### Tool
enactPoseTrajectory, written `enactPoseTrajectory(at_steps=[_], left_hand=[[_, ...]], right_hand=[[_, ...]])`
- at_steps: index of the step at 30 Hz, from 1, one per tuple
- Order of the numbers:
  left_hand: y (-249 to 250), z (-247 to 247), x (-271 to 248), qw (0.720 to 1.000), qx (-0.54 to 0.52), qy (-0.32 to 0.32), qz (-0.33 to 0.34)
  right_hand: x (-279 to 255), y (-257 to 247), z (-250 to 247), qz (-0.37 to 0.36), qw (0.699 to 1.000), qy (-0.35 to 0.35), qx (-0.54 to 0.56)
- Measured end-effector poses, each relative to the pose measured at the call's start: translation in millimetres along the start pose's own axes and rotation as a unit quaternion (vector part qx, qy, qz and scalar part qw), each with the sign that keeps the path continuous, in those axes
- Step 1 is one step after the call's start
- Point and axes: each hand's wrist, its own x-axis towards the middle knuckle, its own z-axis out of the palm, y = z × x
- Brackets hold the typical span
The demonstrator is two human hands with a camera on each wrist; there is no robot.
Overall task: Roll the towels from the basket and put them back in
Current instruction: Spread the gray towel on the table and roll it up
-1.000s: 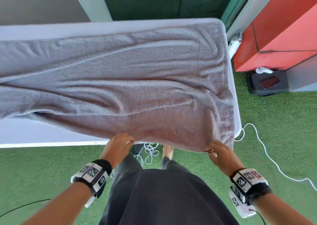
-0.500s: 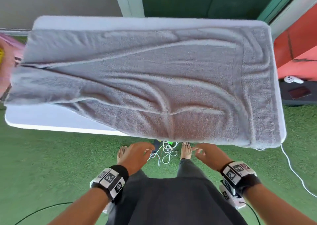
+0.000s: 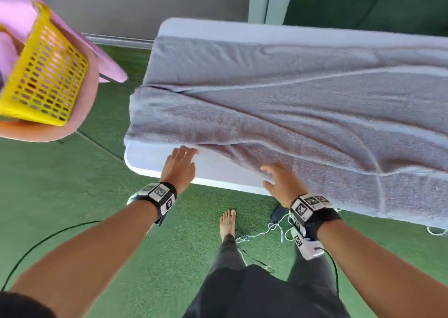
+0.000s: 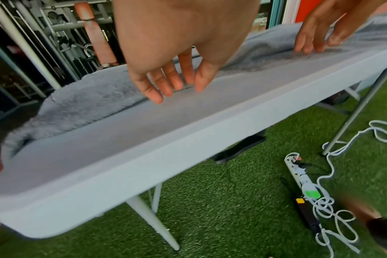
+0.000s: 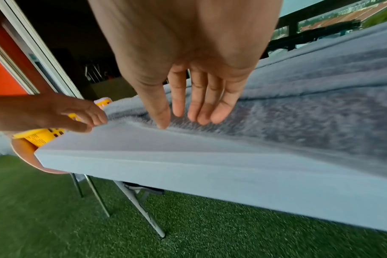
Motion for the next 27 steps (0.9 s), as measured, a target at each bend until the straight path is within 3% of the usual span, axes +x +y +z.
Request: enactPoseTrajectory(at_steps=[7,13,16,20,24,27], left_hand=[[-13.2,-4.9,30.6,0.988,0.018,0.019,0.154],[2.7,0.7,41.8,0.986,0.025,0.073,0.151],[0.6,2.6,40.5,0.974,0.006,0.112,0.199],[-1.2,-0.6,17.1,0.956,-0.006,0.116,0.270],[-2.5,-5.4,-14.9,0.968,0.002,0.091,0.235],[-18.7,-9.2,-22.1,0.983,0.051,0.096,0.151]], right_hand=[[23.3,-29.2,13.9,0.044,0.994,0.042,-0.086],[2.9,-27.5,4.8,0.021,0.998,0.035,-0.037],[-11.2,-27.9,1.9,-0.004,0.999,0.038,-0.010],[-19.2,-27.2,-1.0,-0.027,0.998,0.053,0.002],[-32.8,-28.0,-6.9,-0.081,0.994,0.074,0.012],[-43.5,-32.1,-6.8,-0.120,0.991,0.064,0.008]])
